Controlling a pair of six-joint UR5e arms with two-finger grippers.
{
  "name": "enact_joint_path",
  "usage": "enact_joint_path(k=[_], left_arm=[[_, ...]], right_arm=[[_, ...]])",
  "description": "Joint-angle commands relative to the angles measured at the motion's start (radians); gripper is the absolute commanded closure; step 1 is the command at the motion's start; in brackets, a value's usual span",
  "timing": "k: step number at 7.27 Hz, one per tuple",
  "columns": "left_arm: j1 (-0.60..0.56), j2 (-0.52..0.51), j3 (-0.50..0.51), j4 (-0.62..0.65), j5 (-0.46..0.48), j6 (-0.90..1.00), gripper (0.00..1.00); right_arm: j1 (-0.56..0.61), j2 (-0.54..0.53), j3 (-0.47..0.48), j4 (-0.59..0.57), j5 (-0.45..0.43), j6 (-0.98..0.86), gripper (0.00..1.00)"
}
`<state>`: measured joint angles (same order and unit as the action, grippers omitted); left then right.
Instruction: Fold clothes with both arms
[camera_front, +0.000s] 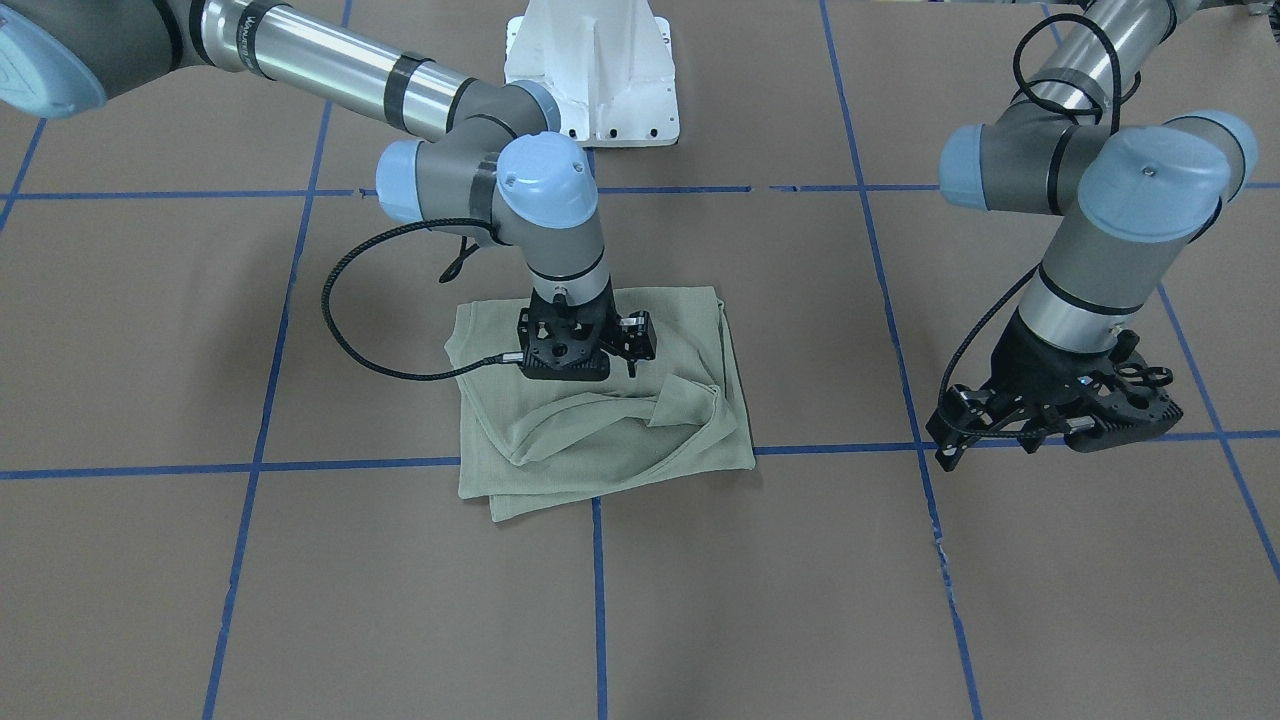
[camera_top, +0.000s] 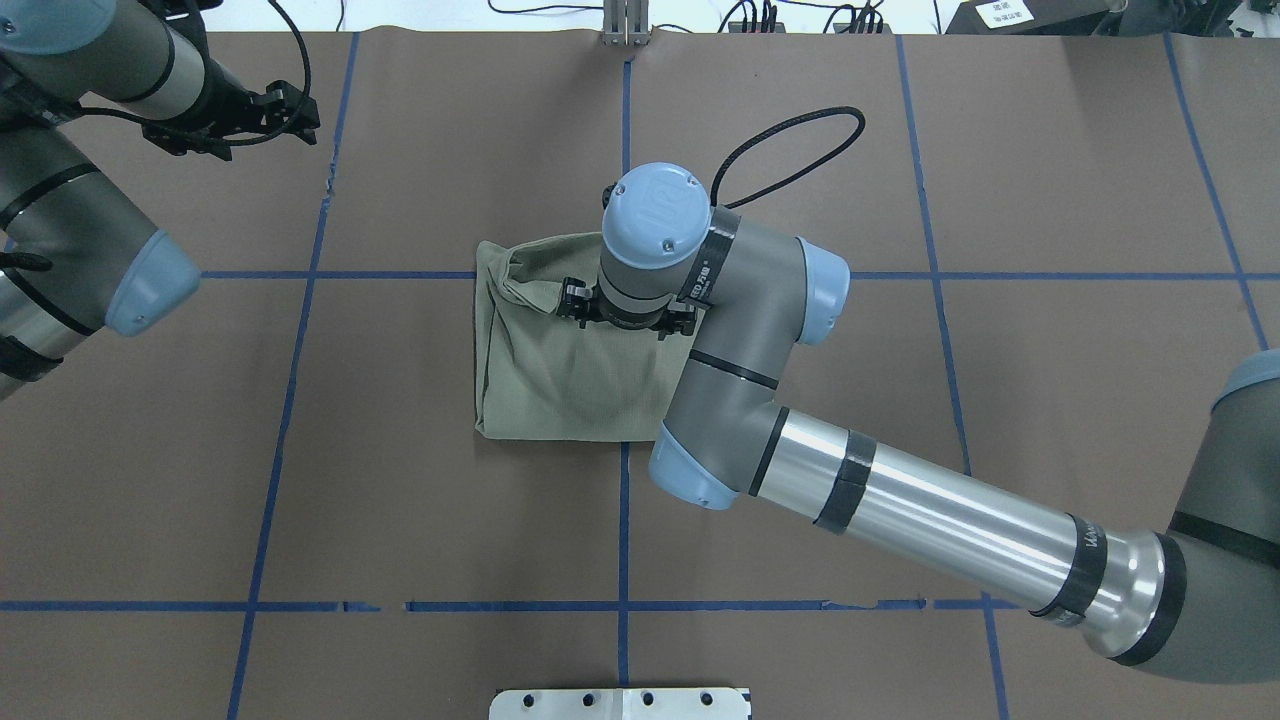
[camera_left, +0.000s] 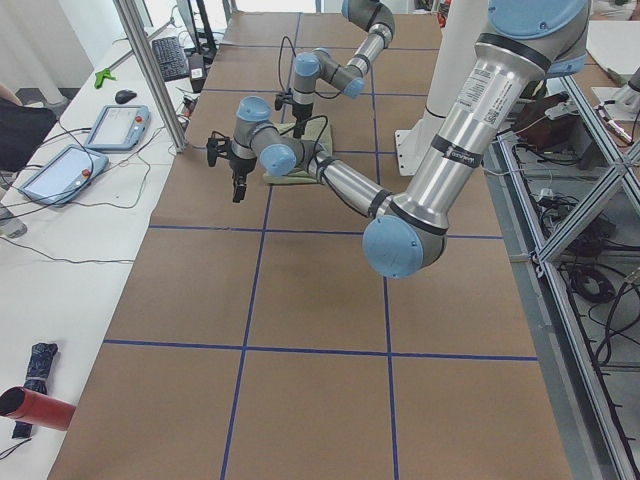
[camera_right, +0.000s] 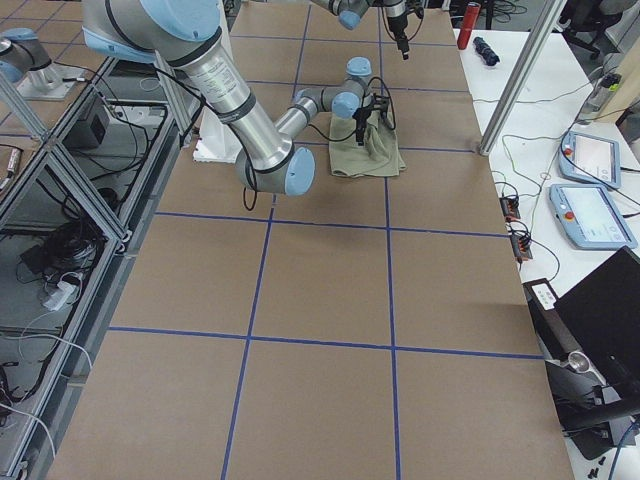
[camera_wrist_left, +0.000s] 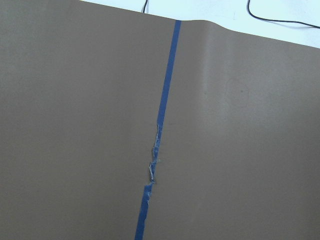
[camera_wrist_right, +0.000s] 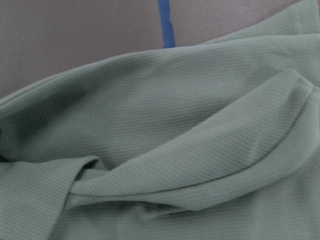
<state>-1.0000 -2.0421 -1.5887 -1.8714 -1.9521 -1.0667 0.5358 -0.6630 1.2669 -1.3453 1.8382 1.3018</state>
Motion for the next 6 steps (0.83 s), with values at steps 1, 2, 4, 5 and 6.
enact_joint_path(k=[1,2,4,5,6], left_arm=[[-0.003,0.013,-0.002,-0.002,-0.001,0.004,0.00],[-0.003,0.014,-0.004,-0.002,-0.001,0.001,0.00],[-0.003,0.016,-0.002,-0.002,-0.001,-0.001,0.00],[-0.005,0.016,-0.002,-0.002,-0.001,-0.001,0.00],[-0.012,0.014,-0.002,-0.002,-0.001,0.001,0.00]], right_arm=[[0.018,0.077,-0.130,-0.005,-0.010,-0.122,0.00],[0.030,0.085,-0.174,0.001,-0.016,-0.151,0.00],[0.081,0.199,-0.338,0.006,-0.016,-0.196,0.00],[0.104,0.213,-0.389,0.030,-0.016,-0.223,0.00],[0.121,0.214,-0.412,0.050,-0.017,-0.237,0.00]])
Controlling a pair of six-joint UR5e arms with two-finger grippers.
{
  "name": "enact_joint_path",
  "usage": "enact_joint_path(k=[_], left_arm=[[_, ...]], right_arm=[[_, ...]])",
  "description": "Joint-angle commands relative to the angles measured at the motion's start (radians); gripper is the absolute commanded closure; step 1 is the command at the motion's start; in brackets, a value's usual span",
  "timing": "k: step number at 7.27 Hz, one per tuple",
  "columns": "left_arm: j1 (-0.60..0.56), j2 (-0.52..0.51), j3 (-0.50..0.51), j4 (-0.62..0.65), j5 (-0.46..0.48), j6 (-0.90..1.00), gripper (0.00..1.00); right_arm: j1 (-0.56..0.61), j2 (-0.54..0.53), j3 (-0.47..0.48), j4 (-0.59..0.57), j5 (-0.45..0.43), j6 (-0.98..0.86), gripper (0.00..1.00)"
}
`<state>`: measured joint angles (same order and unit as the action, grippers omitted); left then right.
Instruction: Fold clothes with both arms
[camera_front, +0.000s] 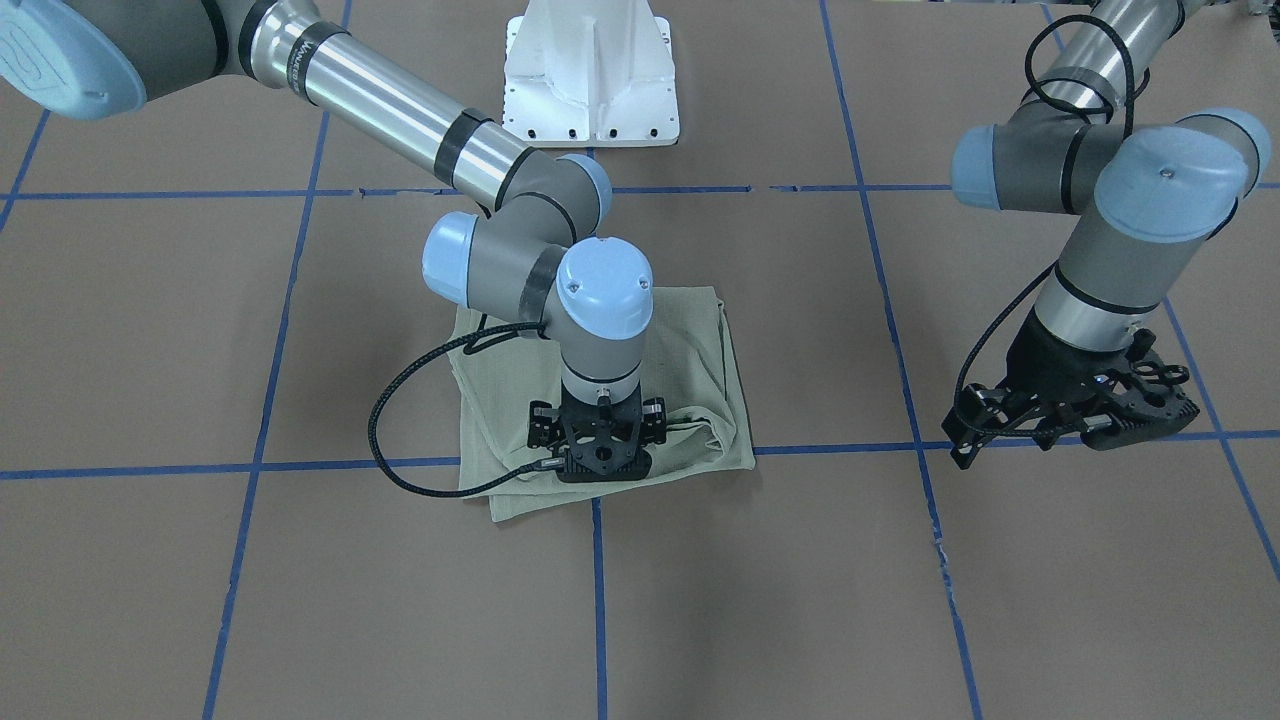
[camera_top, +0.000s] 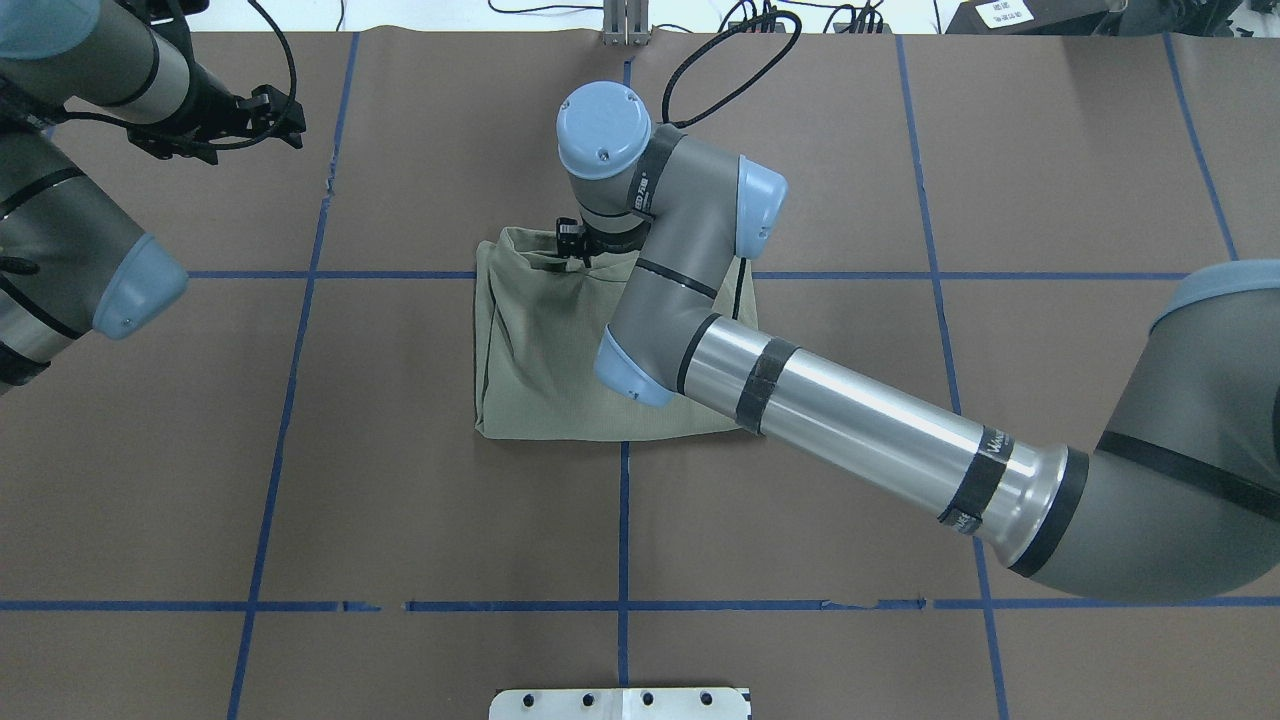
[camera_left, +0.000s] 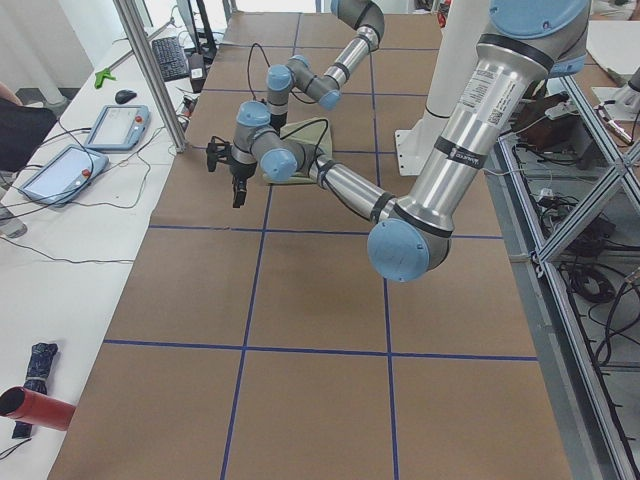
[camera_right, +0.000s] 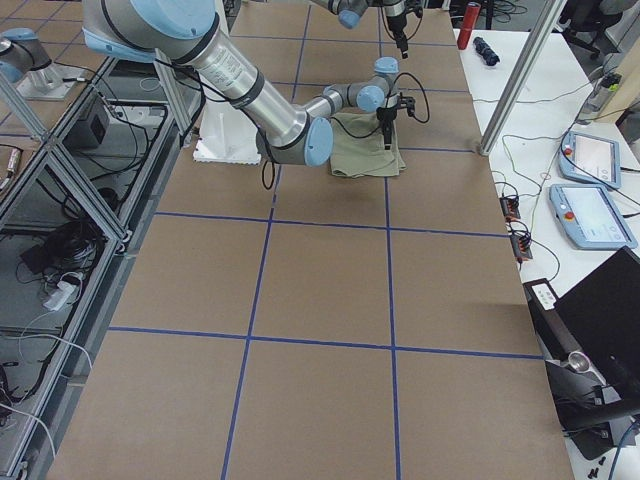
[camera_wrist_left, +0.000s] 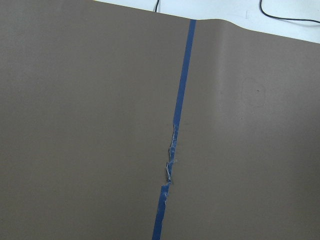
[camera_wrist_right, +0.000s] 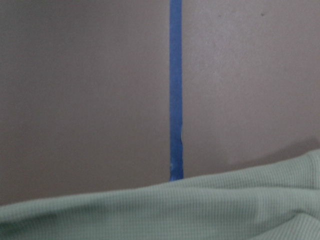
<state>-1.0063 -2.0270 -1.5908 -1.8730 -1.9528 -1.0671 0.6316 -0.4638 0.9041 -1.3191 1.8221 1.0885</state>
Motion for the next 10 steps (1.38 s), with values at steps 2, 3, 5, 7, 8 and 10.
enact_joint_path(k=[2,3,5,7,8,10], left_arm=[[-0.011,-0.002,0.003,0.000,0.000,0.006,0.00],[-0.021,-0.002,0.006,0.000,0.000,0.010,0.00],[-0.075,-0.004,0.046,0.000,-0.002,0.105,0.00],[-0.164,0.002,0.072,0.002,-0.068,0.295,0.00],[-0.213,0.034,0.066,0.003,-0.145,0.399,0.00],[-0.331,0.120,0.043,0.006,-0.196,0.641,0.00]], right_arm=[[0.057,0.027,-0.039,0.024,0.019,-0.045,0.00],[0.059,0.034,-0.021,0.023,0.037,-0.047,0.00],[0.071,0.027,0.030,0.017,0.077,-0.079,0.00],[0.170,-0.136,0.272,-0.062,0.213,-0.131,0.00],[0.230,-0.248,0.421,-0.133,0.242,-0.232,0.00],[0.368,-0.457,0.612,-0.210,0.342,-0.408,0.00]])
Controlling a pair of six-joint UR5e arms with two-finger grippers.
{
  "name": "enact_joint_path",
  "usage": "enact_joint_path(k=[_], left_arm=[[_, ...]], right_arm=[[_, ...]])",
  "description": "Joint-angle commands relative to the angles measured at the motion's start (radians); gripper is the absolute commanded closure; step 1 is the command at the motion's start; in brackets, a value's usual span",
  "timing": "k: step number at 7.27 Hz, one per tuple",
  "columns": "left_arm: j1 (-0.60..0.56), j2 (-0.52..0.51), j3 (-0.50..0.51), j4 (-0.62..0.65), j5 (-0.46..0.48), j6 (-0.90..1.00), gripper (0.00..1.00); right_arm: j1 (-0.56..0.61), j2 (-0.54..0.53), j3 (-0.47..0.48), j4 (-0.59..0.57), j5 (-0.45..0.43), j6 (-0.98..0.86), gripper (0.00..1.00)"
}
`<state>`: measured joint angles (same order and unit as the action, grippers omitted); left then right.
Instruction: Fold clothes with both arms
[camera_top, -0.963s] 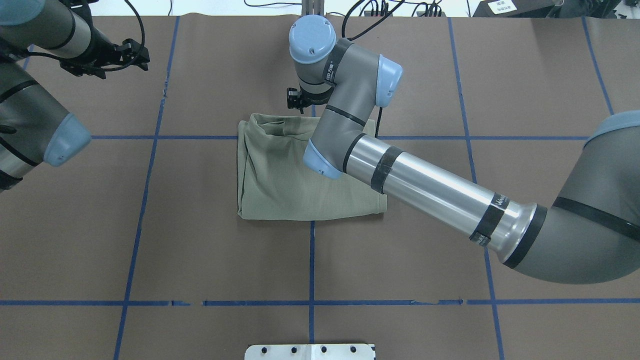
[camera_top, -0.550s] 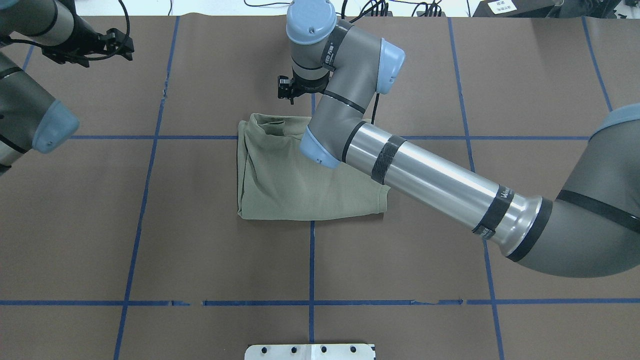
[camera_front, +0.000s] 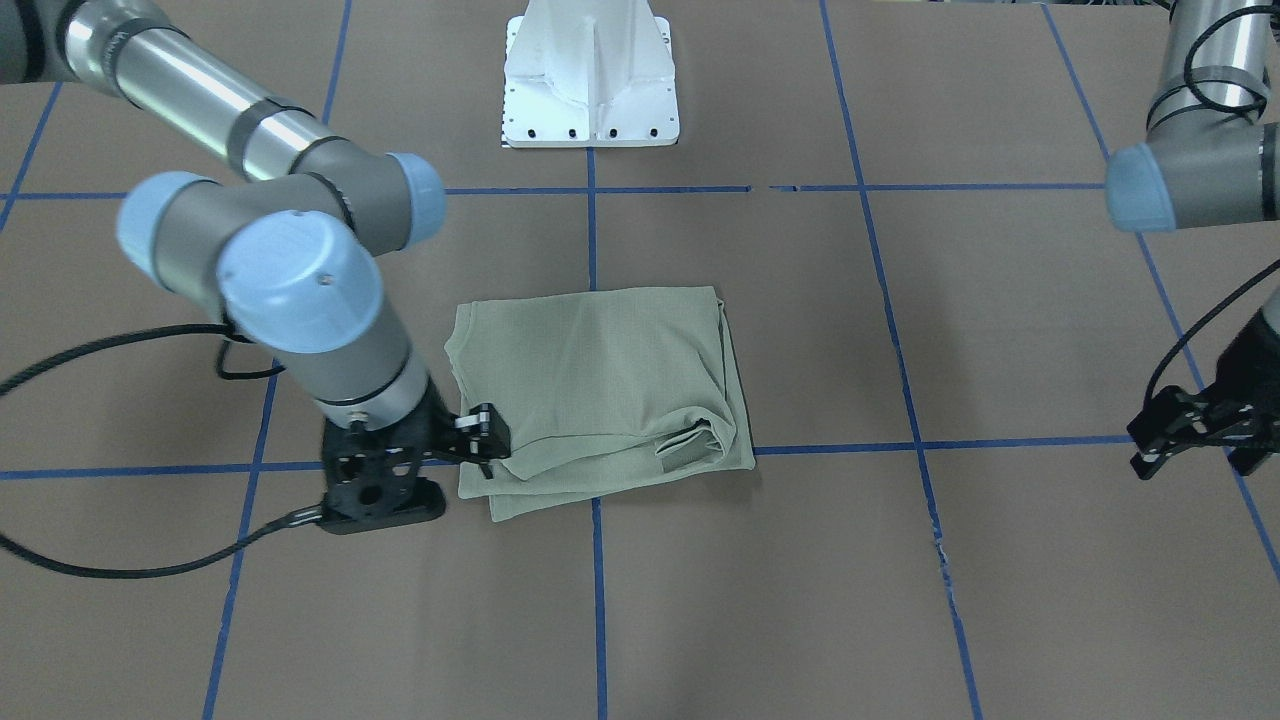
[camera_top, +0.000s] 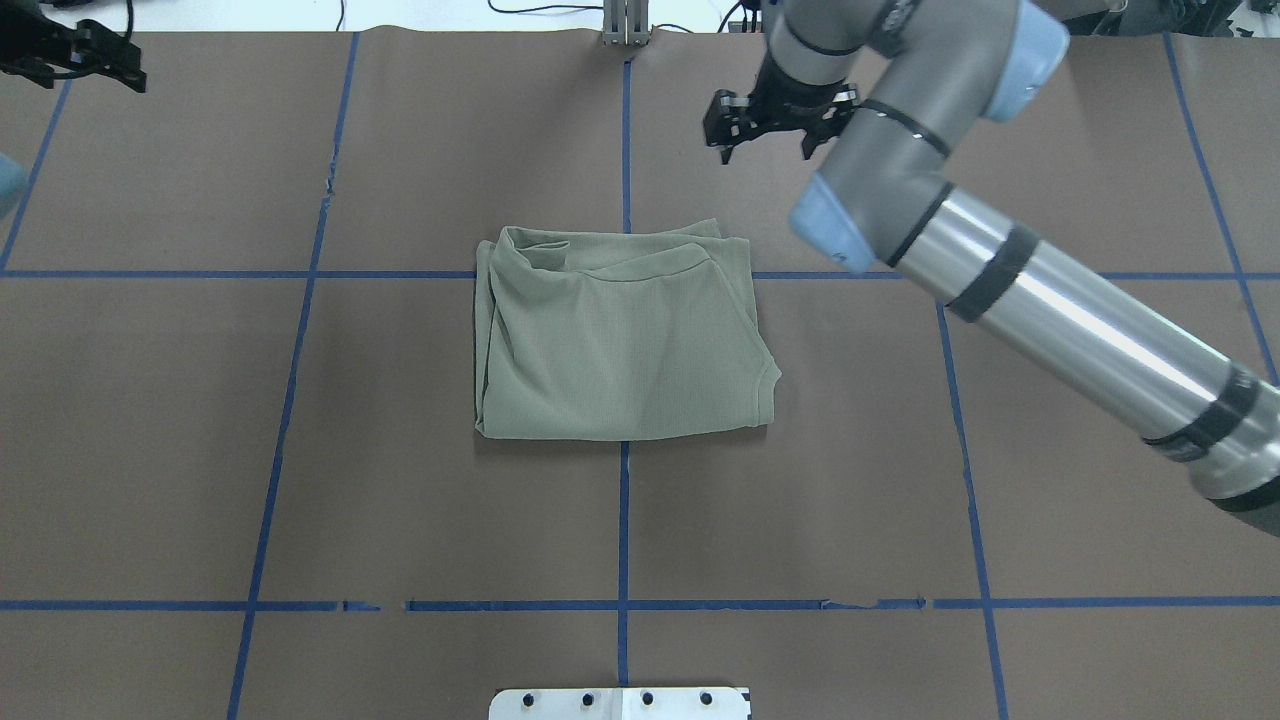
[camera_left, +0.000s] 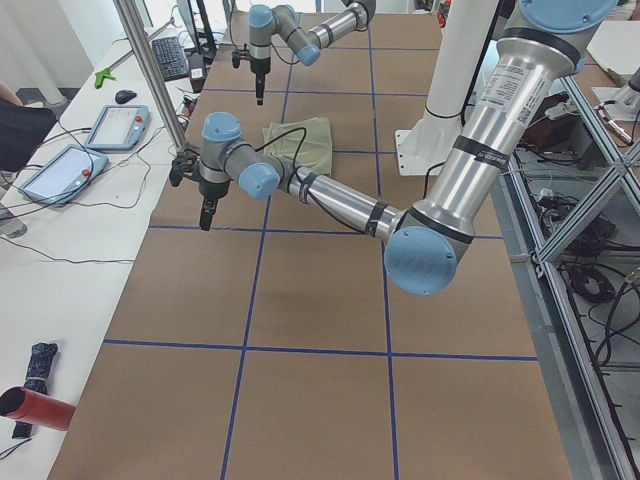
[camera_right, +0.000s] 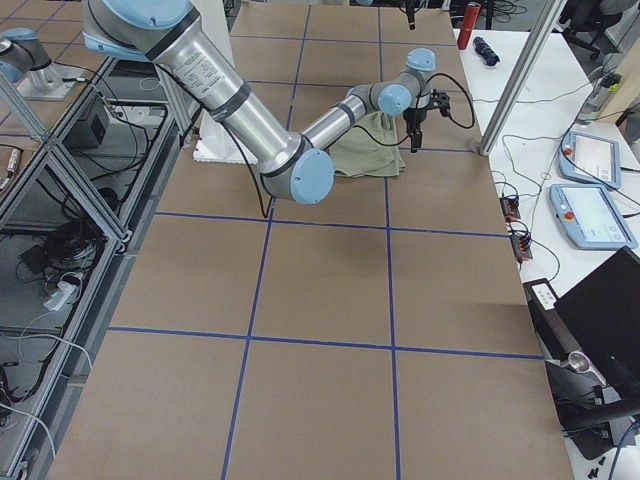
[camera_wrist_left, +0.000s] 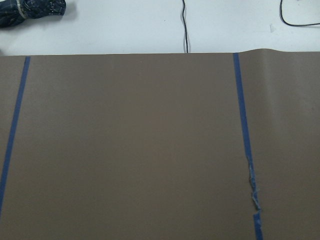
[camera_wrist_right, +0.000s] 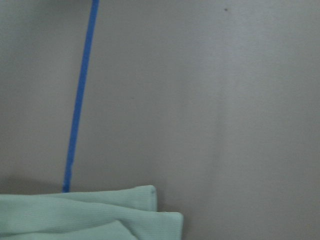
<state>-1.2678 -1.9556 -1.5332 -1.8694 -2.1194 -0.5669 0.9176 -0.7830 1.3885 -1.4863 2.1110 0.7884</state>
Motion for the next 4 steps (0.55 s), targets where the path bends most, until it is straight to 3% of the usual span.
enact_joint_path(k=[1,2,4], left_arm=[[-0.150,0.114,-0.019,0.004,-0.031,0.315,0.00],[-0.198,0.153,-0.018,0.016,-0.030,0.482,0.00],[-0.287,0.233,-0.012,0.016,-0.028,0.739,0.00]], right_arm=[[0.162,-0.253,0.202,-0.043,0.088,-0.241,0.00],[0.255,-0.353,0.234,-0.045,0.174,-0.358,0.00],[0.378,-0.543,0.295,-0.043,0.210,-0.548,0.00]])
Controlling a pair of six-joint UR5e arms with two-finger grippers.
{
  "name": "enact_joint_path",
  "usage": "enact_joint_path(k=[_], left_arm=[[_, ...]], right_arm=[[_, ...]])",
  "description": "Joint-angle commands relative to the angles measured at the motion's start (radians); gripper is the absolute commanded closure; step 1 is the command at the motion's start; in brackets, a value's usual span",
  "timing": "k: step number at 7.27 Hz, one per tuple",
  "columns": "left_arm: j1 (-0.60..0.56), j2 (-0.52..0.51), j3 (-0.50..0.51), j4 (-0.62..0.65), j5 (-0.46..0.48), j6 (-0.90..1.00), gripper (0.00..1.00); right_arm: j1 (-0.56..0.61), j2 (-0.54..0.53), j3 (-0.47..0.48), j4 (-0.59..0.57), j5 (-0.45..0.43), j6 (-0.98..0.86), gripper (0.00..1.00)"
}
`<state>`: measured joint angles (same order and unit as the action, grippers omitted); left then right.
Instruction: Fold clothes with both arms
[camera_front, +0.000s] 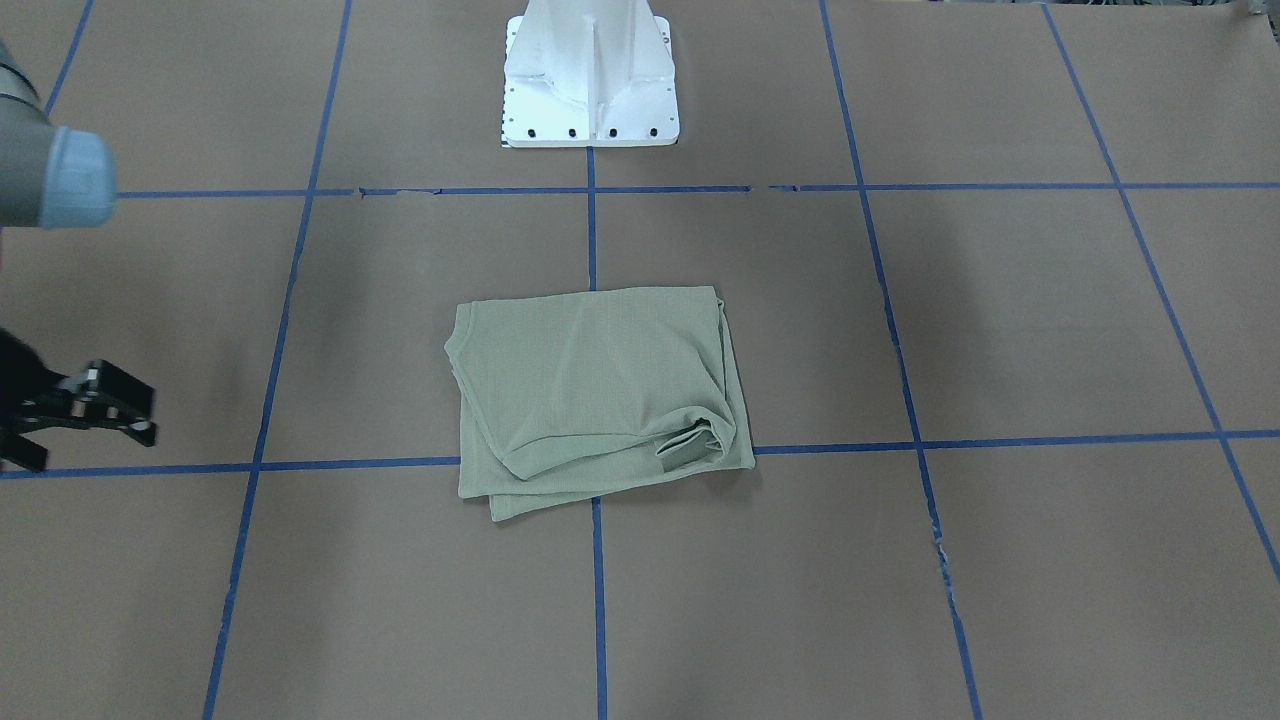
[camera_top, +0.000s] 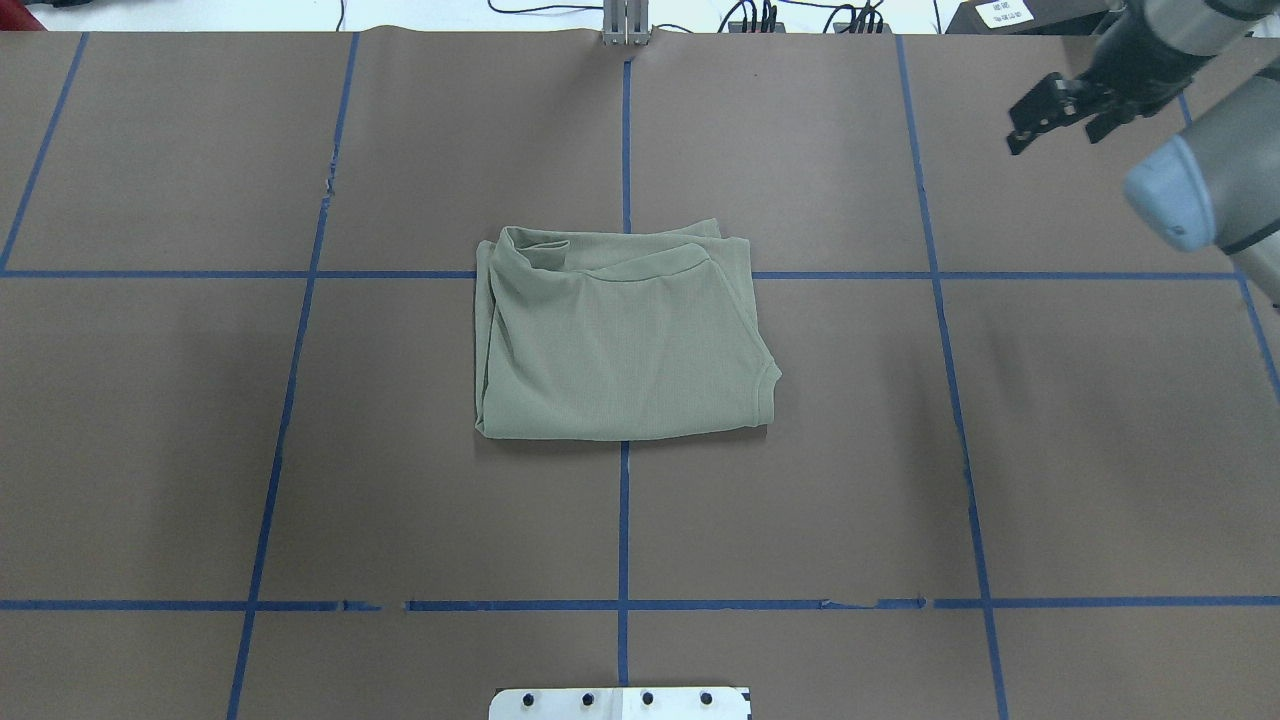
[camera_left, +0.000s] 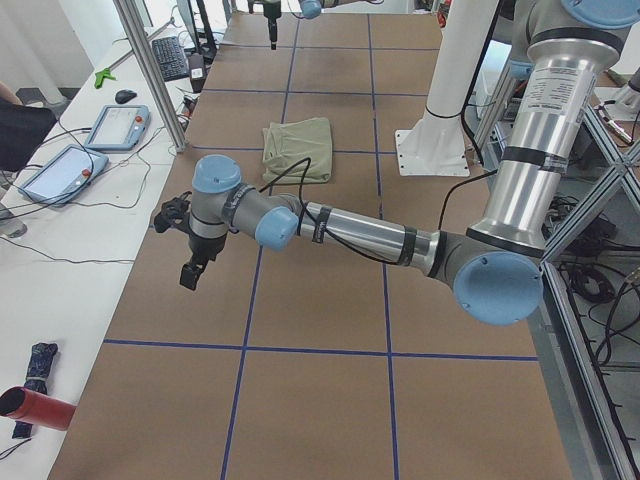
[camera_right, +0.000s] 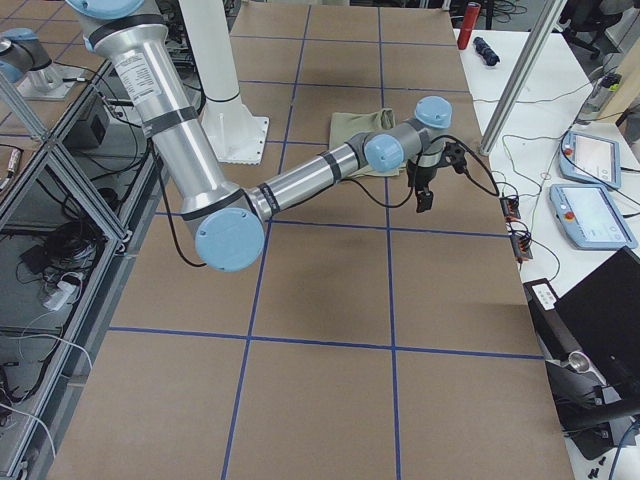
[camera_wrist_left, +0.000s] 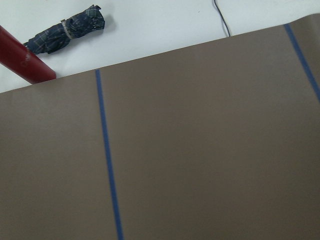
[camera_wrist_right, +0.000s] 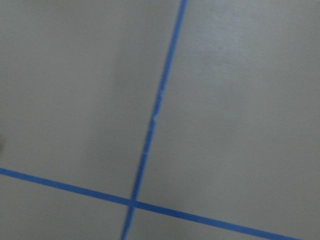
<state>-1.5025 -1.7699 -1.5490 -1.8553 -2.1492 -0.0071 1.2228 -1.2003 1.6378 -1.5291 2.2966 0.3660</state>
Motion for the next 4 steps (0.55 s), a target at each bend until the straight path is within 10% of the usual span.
enact_joint_path(k=[1,4], left_arm=[[-0.070,0.078,-0.006,0.027,-0.003,0.244,0.00],[-0.064,0.155,-0.030,-0.005,-0.041,0.242,0.00]], right_arm=[[0.117,-0.203,0.080,-0.002,0.056,-0.216,0.00],[0.182,-0.337,0.115,0.014,0.138,-0.214,0.00]])
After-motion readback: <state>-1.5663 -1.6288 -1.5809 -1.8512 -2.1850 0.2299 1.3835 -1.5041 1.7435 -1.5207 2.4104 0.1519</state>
